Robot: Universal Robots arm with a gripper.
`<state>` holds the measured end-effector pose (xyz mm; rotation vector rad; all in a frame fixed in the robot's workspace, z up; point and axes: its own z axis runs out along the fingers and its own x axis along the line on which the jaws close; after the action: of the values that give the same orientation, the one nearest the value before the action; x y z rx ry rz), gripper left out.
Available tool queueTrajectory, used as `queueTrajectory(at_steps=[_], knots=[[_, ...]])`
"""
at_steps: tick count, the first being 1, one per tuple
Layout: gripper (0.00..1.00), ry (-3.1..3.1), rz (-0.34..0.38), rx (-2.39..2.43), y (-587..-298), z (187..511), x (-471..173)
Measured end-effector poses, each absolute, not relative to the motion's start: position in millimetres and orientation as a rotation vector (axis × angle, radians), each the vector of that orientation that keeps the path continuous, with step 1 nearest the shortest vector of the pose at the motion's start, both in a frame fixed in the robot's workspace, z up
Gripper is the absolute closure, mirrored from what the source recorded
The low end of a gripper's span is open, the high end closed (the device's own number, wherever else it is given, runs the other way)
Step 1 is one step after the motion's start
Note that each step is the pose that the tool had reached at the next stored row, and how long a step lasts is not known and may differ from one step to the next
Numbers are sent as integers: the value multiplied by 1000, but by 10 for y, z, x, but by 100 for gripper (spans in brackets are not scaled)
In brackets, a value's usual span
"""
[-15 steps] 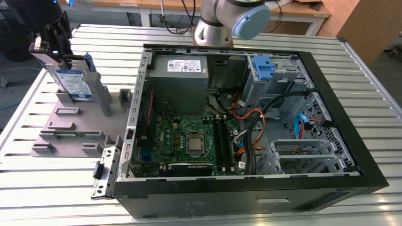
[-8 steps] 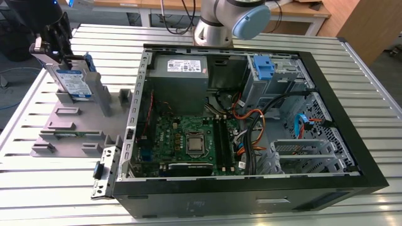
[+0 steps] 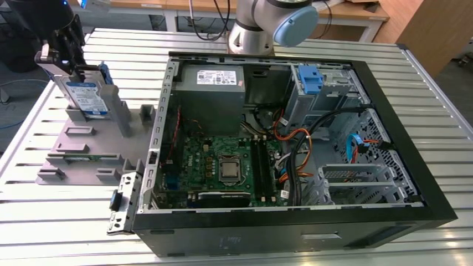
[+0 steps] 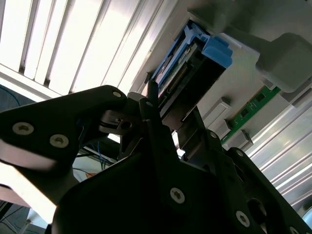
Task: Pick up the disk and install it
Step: 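Pick up the disk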
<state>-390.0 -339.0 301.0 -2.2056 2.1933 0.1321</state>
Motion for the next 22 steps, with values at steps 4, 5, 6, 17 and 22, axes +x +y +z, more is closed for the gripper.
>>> queueTrajectory(at_steps=[4, 5, 6, 17, 22], knots=[[58, 2193, 132, -2206, -3390, 3008, -3900], [58, 2193, 132, -2206, -3390, 3008, -3900], [58, 2193, 132, -2205, -3390, 3007, -3900], [65, 2193, 132, -2206, -3390, 3003, -3899], [65, 2193, 132, -2206, -3390, 3000, -3900]])
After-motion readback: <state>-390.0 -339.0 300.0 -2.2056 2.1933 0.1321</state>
